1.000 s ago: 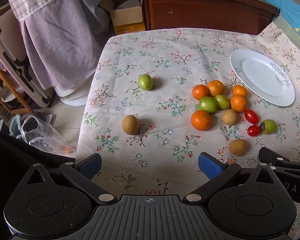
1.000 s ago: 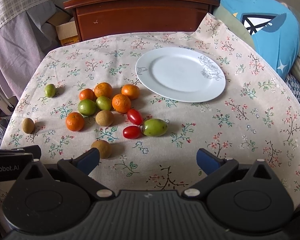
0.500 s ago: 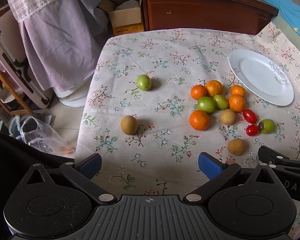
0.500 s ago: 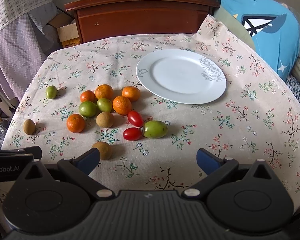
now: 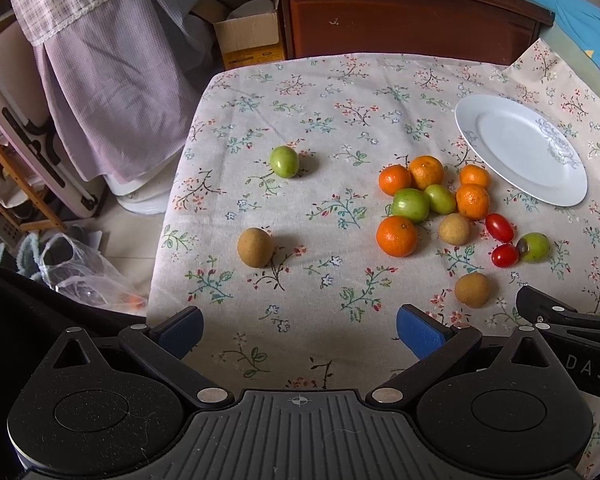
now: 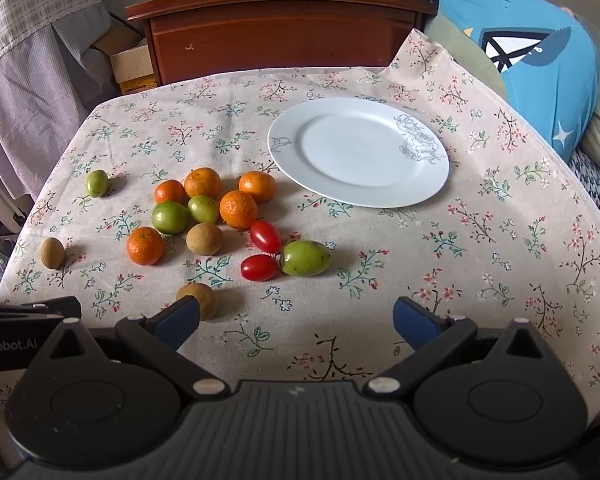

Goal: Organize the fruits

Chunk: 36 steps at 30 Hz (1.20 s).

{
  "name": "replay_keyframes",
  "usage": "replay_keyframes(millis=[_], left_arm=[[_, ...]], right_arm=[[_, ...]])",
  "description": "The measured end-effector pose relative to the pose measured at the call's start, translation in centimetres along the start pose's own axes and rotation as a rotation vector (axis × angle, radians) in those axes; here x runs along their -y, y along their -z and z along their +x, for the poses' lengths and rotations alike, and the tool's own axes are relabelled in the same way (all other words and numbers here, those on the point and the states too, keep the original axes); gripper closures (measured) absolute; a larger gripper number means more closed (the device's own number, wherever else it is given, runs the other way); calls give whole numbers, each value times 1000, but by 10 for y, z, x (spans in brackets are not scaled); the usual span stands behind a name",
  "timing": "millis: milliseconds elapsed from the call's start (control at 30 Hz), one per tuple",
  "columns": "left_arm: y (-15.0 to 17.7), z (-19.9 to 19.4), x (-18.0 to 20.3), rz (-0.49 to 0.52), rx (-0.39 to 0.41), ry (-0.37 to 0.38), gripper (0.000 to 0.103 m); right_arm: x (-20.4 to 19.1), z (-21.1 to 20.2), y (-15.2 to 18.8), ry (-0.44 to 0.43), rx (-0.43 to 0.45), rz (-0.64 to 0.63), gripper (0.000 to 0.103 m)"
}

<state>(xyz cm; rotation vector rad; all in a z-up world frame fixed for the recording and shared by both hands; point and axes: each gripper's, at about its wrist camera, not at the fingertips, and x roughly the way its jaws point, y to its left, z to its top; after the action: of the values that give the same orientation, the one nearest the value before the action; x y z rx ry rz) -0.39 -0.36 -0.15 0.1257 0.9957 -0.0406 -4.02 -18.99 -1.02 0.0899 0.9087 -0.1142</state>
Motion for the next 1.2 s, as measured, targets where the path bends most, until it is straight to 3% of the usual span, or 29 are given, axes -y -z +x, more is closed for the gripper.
replay_keyframes(millis=[167, 900, 1067, 1200], left_arm=[[0, 0, -1, -10, -22, 27, 0], [1, 2, 1, 11, 13, 58, 0], [-2, 0, -6, 17, 50, 70, 0], [-4, 2, -17, 2, 60, 78, 0]], right_arm=[[1, 2, 0, 1, -11, 7, 1], [1, 2, 1, 13, 12, -28, 2], [19, -15, -5, -7, 94, -14, 1], [45, -22, -10, -28, 94, 52, 1]])
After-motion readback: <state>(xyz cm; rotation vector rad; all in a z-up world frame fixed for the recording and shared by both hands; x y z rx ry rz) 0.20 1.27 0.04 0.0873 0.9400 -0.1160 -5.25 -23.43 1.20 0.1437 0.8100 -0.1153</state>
